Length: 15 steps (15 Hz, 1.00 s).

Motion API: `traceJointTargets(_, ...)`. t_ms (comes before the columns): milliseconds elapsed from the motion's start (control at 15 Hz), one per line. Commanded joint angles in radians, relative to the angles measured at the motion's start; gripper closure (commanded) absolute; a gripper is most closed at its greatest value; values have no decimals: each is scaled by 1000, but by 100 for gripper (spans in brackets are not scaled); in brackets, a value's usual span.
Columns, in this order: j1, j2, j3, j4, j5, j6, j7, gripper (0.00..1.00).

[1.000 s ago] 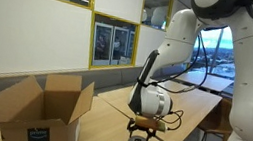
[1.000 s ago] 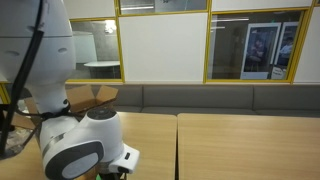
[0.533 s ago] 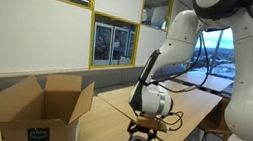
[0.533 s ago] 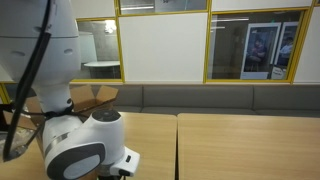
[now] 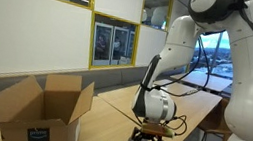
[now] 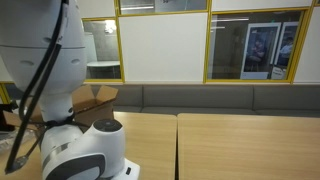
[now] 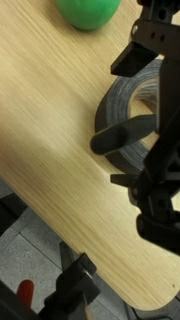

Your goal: Pick up the objects from the table and put them in the box.

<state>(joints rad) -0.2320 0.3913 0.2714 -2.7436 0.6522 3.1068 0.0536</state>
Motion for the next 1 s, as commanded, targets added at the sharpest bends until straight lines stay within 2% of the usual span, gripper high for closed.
traceJointTargets(0, 42, 6, -46, 0, -25, 7, -6, 13)
traceJointTargets(67, 51, 8, -56, 0, -26, 10, -6, 26)
traceJointTargets(267, 85, 7, -88, 0, -27, 16, -3, 51)
traceJointTargets(533, 133, 6, -127, 0, -25, 16, 0, 80)
traceJointTargets(600, 144, 6, -134, 1, -25, 16, 0, 84)
traceJointTargets(933, 197, -9, -172, -9, -28, 16, 5, 81)
